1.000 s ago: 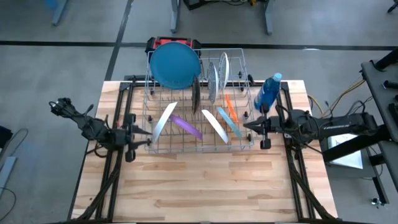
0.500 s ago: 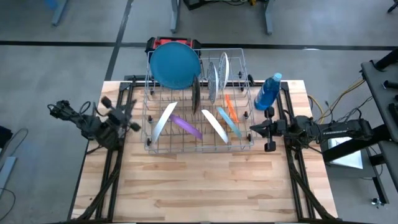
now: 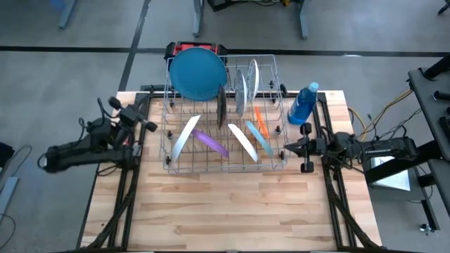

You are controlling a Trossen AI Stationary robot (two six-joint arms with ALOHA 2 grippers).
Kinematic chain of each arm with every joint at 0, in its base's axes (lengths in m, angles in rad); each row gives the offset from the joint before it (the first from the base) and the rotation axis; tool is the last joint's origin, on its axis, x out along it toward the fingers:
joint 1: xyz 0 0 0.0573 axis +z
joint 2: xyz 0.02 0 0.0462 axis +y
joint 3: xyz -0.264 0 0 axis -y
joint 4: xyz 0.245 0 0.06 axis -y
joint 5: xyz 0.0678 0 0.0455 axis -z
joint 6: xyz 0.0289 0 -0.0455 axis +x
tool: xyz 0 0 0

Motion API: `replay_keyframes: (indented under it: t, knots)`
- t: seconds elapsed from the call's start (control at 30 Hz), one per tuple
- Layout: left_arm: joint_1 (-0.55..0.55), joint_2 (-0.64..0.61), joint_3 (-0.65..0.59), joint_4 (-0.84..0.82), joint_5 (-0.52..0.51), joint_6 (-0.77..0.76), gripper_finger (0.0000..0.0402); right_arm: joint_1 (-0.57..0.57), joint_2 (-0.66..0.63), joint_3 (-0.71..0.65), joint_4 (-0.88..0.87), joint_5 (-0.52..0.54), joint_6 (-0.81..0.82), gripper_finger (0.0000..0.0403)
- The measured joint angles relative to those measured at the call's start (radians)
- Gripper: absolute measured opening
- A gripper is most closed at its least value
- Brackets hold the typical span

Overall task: Sort dishes
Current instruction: Return to Home Position

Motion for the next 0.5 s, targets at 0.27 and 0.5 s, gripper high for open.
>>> replay_keyframes:
  t: [0.27, 0.5]
  knots:
    - [0.211, -0.139, -0.05, 0.0, 0.247, 0.01, 0.0, 0.001, -0.001, 0.0, 0.013, -0.064, 0.02, 0.0]
    - [0.267, -0.205, -0.161, 0.079, 0.067, 0.041, 0.0, 0.001, 0.0, 0.0, 0.035, -0.069, 0.001, 0.0]
